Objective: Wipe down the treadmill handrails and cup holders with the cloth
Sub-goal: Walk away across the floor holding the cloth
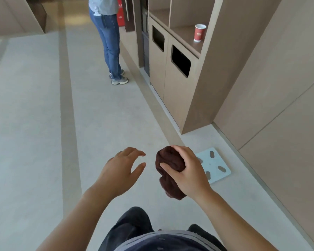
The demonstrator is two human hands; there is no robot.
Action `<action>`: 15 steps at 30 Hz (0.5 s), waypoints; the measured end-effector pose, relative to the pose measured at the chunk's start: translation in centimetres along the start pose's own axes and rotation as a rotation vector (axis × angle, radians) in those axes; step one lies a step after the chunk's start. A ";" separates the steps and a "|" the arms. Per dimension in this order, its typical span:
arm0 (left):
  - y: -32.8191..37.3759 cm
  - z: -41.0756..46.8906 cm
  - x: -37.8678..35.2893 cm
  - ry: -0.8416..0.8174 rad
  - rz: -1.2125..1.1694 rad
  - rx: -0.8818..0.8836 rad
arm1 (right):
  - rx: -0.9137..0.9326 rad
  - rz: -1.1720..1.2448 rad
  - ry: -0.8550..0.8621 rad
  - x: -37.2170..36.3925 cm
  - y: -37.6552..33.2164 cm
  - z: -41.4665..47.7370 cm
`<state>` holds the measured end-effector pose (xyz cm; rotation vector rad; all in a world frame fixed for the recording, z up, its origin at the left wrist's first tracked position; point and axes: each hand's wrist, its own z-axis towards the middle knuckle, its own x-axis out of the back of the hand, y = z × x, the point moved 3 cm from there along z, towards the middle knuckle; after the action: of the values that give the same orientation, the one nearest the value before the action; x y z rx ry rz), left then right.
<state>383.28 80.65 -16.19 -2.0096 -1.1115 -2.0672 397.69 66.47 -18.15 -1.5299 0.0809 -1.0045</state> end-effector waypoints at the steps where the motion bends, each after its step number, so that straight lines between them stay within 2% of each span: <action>1: -1.0 2.5 0.6 0.006 -0.007 0.017 | 0.010 -0.003 -0.017 -0.4 0.2 3.0; 7: -6.4 20.6 3.7 -0.007 -0.005 0.012 | 0.020 -0.001 -0.012 -2.4 3.0 21.8; 15: -8.2 47.2 10.6 -0.069 0.068 -0.192 | -0.056 -0.029 0.174 1.3 5.8 44.0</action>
<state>417.72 115.60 -15.37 -2.1857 -0.8707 -2.1605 428.49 98.36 -17.00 -1.4953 0.2113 -1.1658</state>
